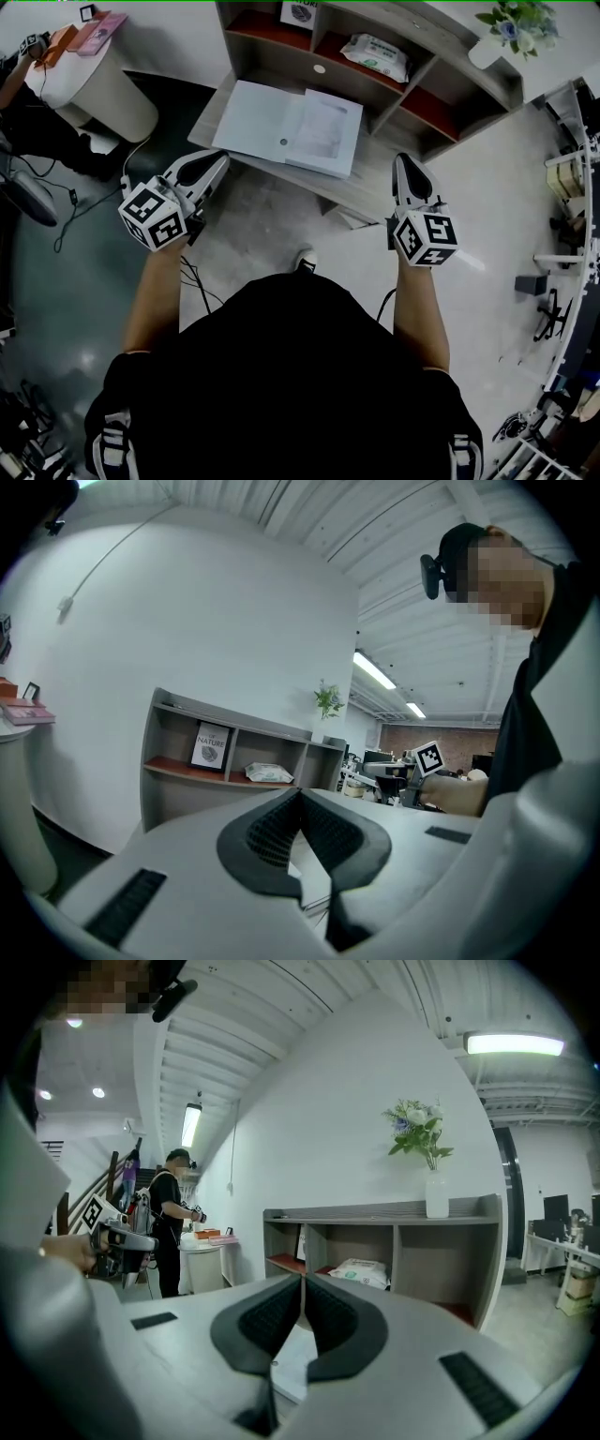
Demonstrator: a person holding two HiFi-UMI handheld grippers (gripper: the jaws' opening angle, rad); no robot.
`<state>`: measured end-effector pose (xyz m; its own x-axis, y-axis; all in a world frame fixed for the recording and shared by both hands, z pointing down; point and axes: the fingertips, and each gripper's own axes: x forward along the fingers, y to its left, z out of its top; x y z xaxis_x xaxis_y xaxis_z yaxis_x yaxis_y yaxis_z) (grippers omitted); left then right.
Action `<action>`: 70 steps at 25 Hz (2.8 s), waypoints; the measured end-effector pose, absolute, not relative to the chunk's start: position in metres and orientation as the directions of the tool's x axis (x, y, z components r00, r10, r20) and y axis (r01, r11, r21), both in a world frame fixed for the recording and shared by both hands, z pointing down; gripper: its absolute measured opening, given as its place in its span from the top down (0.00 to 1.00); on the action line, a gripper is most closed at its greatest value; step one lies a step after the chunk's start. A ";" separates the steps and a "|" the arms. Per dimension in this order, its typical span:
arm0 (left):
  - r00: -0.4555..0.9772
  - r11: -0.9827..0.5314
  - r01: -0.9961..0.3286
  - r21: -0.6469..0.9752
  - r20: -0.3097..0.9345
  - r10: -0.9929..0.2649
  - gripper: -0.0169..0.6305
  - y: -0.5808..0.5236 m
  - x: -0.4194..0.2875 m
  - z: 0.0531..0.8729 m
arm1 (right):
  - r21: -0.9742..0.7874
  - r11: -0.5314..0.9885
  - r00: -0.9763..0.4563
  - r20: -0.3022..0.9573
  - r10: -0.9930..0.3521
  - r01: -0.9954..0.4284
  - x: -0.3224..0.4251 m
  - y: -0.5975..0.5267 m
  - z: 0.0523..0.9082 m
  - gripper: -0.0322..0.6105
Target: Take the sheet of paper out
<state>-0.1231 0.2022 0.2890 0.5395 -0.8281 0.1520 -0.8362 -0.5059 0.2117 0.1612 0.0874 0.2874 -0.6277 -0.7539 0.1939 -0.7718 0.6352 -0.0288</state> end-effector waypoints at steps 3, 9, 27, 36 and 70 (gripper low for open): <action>0.525 -0.490 -0.844 0.217 0.156 -0.836 0.94 0.193 -0.121 0.292 | -0.034 0.644 -0.637 0.200 -0.745 -0.764 0.163 0.073 0.292 0.91; 0.501 -0.463 -0.858 0.222 0.164 -0.850 0.94 0.176 -0.116 0.296 | -0.050 0.666 -0.659 0.214 -0.721 -0.745 0.166 0.052 0.301 0.91; 0.484 -0.452 -0.871 0.190 0.190 -0.854 0.94 0.124 -0.071 0.297 | -0.090 0.729 -0.729 0.208 -0.652 -0.678 0.180 -0.012 0.315 0.91; 0.470 -0.436 -0.881 0.186 0.224 -0.854 0.94 0.119 -0.064 0.301 | -0.101 0.745 -0.746 0.212 -0.631 -0.659 0.182 -0.023 0.320 0.91; 0.505 -0.457 -0.860 0.226 0.249 -0.826 0.94 0.101 -0.076 0.326 | -0.082 0.717 -0.711 0.245 -0.658 -0.692 0.179 -0.032 0.332 0.91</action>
<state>-0.0758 0.1007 0.3262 0.5049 -0.8263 0.2494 -0.8601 -0.4575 0.2256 0.1792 -0.0318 0.3319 -0.7115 -0.6584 0.2455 -0.6920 0.7172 -0.0820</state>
